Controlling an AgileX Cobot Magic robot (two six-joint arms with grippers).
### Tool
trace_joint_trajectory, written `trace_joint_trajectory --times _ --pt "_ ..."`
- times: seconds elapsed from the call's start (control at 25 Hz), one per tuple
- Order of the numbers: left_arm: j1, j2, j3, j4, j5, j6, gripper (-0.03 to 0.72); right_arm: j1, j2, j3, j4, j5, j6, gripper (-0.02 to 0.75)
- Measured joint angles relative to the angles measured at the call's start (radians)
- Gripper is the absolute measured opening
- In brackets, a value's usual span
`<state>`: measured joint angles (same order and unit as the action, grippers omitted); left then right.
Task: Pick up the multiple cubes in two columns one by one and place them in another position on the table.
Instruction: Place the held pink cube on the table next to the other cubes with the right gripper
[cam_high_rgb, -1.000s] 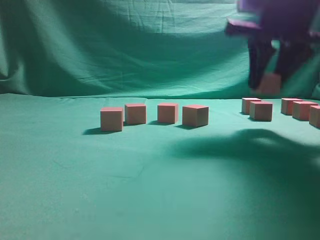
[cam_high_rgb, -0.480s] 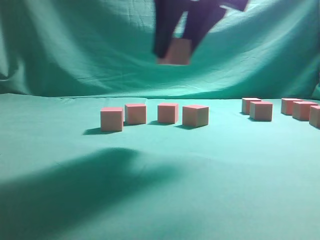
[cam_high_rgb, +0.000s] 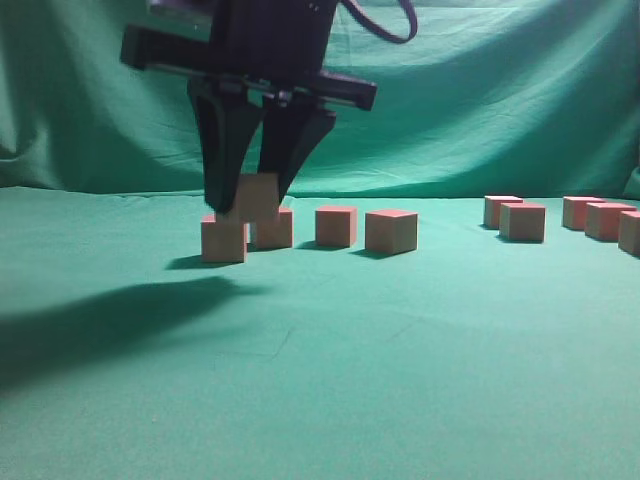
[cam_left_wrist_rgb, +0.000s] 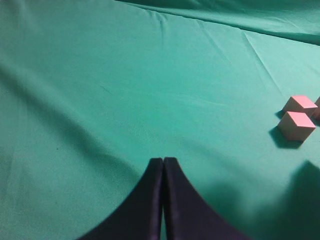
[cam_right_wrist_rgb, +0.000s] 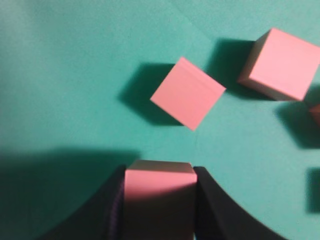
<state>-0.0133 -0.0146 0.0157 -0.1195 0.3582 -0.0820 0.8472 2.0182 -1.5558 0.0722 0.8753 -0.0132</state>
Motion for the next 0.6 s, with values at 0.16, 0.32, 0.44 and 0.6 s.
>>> trace_joint_trajectory --times 0.16,0.32,0.44,0.6 --pt "0.0 0.0 0.0 0.0 0.0 0.0 0.0 0.0 0.05 -0.024 0.0 0.004 0.0 0.277" --pt "0.0 0.0 0.0 0.0 0.0 0.0 0.0 0.0 0.078 -0.029 -0.001 -0.003 0.0 0.277" --pt "0.0 0.0 0.0 0.0 0.0 0.0 0.0 0.0 0.092 -0.031 -0.008 -0.012 0.0 0.277" --pt "0.0 0.0 0.0 0.0 0.0 0.0 0.0 0.0 0.101 -0.031 -0.038 -0.021 0.0 0.277"
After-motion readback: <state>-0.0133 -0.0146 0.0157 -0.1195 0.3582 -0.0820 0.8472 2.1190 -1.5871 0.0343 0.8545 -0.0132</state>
